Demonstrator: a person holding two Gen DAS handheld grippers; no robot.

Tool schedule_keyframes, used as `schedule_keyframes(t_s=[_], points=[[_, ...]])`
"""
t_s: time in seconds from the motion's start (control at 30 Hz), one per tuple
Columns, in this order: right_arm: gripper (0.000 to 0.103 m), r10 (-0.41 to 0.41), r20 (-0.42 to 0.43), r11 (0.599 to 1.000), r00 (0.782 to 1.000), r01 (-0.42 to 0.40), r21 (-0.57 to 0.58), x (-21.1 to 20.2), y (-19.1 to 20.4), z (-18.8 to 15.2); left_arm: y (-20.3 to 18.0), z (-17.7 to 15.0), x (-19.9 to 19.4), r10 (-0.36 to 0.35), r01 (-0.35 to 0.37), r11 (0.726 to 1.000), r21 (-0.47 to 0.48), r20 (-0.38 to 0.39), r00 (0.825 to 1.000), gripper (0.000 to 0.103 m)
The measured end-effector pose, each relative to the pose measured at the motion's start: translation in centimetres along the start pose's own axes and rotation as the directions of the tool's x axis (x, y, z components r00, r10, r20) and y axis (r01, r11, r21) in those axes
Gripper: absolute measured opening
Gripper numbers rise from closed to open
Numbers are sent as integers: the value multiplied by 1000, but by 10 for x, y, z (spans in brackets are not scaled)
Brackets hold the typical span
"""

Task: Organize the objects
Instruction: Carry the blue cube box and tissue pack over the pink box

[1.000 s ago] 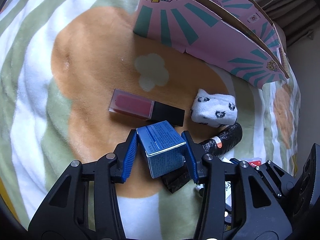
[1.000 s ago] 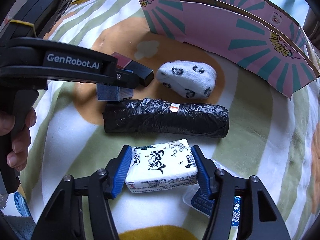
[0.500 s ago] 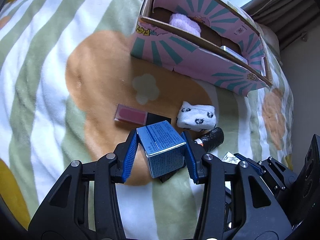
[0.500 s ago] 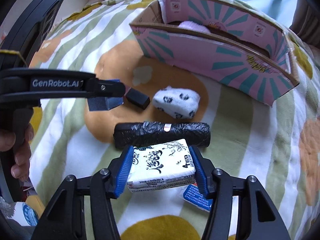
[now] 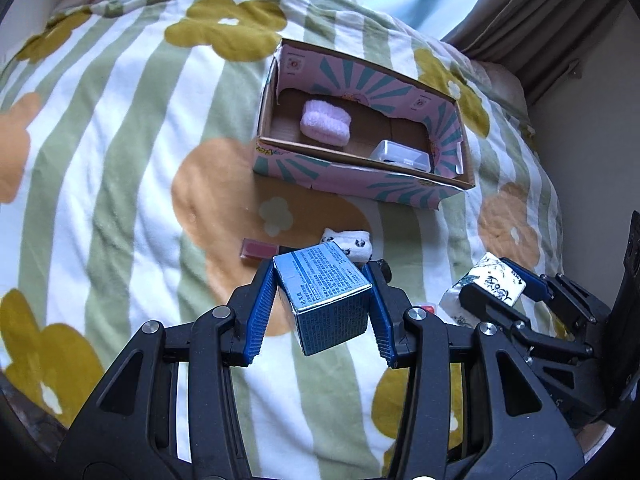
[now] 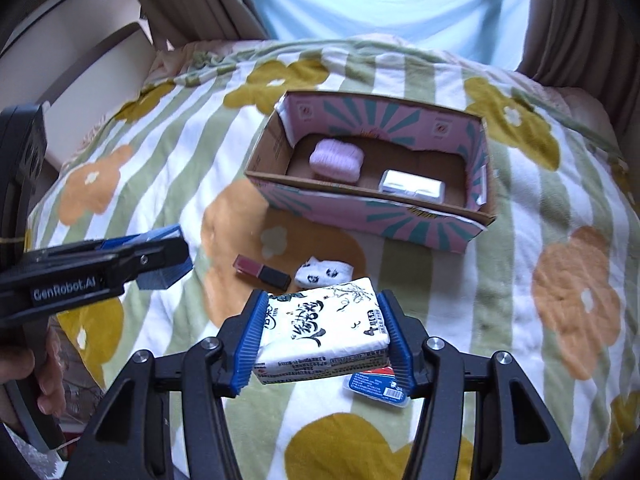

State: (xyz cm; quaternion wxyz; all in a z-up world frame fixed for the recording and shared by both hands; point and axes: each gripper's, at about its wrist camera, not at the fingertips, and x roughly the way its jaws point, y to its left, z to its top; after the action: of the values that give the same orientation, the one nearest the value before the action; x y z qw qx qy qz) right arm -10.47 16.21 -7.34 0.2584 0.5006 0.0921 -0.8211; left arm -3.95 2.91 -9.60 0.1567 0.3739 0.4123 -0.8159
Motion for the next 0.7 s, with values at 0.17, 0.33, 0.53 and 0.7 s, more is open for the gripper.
schedule_keyframes(t_s=[0.17, 0.33, 0.53, 0.7], points=[[51, -44, 20, 997, 999, 43, 57, -37, -5, 3, -14, -2, -34, 7, -7, 1000, 27, 27, 1000, 41], [51, -94, 23, 990, 995, 92, 106, -59, -12, -2, -26, -9, -58, 7, -9, 999, 47, 41, 999, 41], [51, -115, 24, 985, 993, 111, 130, -68, -18, -5, -37, -18, -62, 11, -14, 997, 75, 41, 999, 41], [51, -118, 35, 984, 992, 112, 140, -73, -19, -2, -48, -18, -66, 16, -21, 993, 119, 43, 999, 41]])
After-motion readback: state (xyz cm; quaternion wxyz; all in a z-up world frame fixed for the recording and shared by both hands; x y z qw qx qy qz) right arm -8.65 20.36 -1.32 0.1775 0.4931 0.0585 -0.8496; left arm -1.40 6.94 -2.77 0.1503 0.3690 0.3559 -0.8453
